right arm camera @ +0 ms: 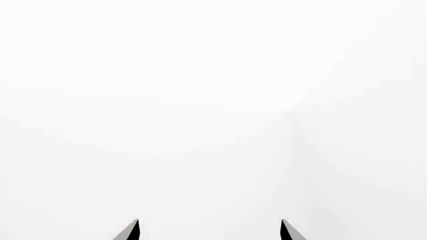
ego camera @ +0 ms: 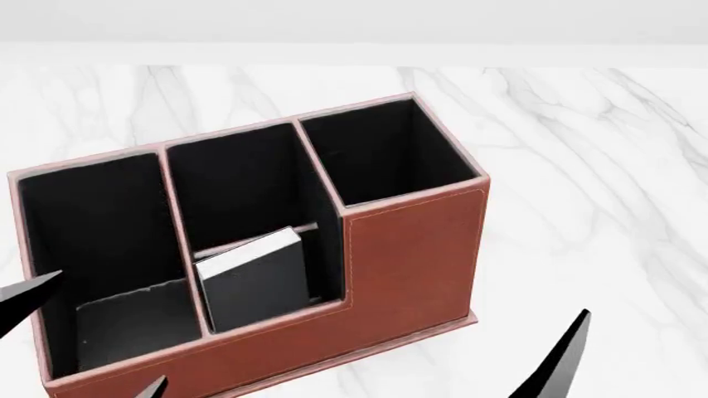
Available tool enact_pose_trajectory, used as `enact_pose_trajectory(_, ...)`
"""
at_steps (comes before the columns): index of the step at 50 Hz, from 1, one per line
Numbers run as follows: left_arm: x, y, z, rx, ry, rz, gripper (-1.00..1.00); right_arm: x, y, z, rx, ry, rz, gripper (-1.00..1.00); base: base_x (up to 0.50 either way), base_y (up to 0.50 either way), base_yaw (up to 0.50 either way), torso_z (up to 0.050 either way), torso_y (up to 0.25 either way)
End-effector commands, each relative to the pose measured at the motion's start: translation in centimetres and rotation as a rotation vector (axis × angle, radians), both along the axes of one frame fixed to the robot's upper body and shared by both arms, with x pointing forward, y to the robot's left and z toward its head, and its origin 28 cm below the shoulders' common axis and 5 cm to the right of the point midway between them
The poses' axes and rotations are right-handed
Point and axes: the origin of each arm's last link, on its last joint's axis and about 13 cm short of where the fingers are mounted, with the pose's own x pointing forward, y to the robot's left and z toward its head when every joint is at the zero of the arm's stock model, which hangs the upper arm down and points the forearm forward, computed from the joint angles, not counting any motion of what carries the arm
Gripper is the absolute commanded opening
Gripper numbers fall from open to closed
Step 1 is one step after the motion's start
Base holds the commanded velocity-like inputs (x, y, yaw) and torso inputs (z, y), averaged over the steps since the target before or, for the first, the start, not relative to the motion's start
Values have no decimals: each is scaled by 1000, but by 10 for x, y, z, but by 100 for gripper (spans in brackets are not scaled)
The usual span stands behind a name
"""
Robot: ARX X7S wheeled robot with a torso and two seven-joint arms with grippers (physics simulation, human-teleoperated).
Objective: Pick up the book and place it in the back compartment of the caddy.
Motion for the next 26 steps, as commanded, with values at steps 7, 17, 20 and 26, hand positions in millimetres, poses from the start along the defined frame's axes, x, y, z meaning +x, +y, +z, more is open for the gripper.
enact_pose_trajectory(7, 7, -7, 25, 27, -39, -10, 100, 15, 6, 32, -25, -40, -6, 100, 0, 0, 0, 0, 0)
enact_pose_trajectory(17, 1, -9, 45, 58, -89, -3, 100, 10, 6, 43, -34, -71, -2, 100, 0, 0, 0, 0, 0)
enact_pose_trajectory(20, -5, -11, 52, 68, -114, -4, 100, 8, 6, 46, -33, -82, -3, 100, 0, 0, 0, 0, 0)
enact_pose_trajectory(26, -17, -11, 64, 93, -171, 23, 100, 1, 4, 49, -36, -105, -3, 100, 0, 0, 0, 0, 0)
